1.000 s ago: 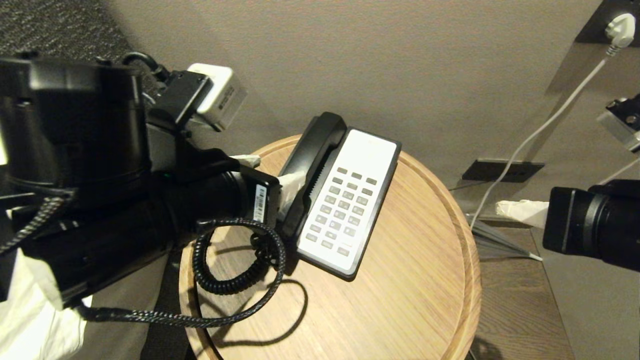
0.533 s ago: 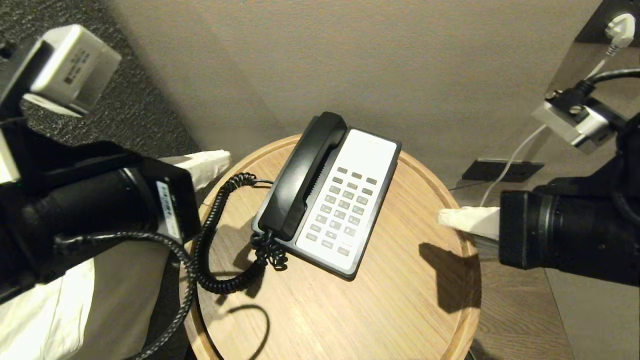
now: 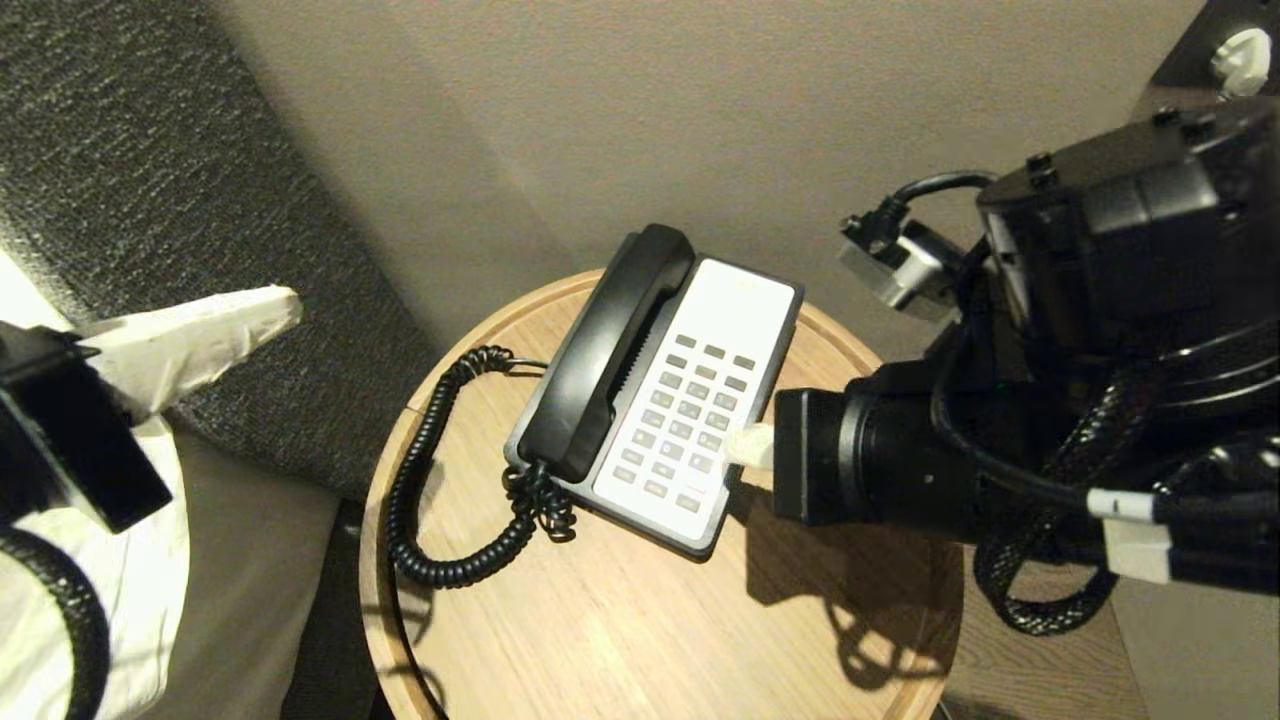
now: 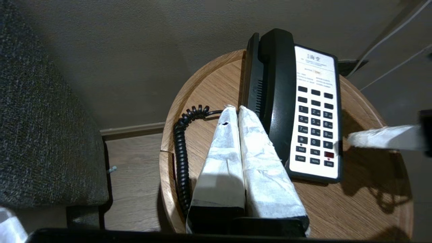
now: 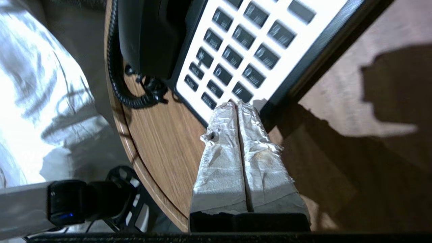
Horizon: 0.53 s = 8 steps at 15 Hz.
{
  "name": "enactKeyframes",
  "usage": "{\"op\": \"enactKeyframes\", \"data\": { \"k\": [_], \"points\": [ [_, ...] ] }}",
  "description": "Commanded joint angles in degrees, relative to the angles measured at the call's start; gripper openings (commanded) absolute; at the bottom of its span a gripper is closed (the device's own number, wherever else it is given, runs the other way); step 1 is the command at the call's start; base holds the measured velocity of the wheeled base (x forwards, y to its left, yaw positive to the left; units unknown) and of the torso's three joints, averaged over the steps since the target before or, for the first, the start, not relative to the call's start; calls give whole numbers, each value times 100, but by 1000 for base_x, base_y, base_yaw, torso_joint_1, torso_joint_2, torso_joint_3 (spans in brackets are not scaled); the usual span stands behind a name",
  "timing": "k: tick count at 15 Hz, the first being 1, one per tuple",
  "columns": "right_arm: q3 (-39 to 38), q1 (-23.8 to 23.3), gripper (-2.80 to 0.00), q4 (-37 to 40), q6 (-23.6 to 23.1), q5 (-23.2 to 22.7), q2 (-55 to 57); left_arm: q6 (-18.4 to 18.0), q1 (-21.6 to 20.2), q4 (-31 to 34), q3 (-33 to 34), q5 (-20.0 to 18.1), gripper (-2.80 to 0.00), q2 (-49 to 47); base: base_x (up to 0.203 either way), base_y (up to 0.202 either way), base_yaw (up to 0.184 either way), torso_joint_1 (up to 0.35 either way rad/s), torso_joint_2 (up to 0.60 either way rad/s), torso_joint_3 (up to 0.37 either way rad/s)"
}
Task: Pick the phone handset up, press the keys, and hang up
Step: End the call using the dial pad
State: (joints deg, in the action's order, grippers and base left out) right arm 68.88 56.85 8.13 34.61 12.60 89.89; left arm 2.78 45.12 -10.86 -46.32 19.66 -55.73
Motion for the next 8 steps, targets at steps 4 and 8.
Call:
{"op": "enactKeyframes", "data": {
  "k": [4, 8],
  "points": [
    [25, 148, -280, 58, 32, -41, 301, 39, -21, 46, 103, 11, -280, 344, 0, 0, 0, 0, 0, 0],
    [12, 195, -280, 32, 23, -30, 395, 162, -21, 93, 97, 2, -280, 370, 0, 0, 0, 0, 0, 0]
  ]
}}
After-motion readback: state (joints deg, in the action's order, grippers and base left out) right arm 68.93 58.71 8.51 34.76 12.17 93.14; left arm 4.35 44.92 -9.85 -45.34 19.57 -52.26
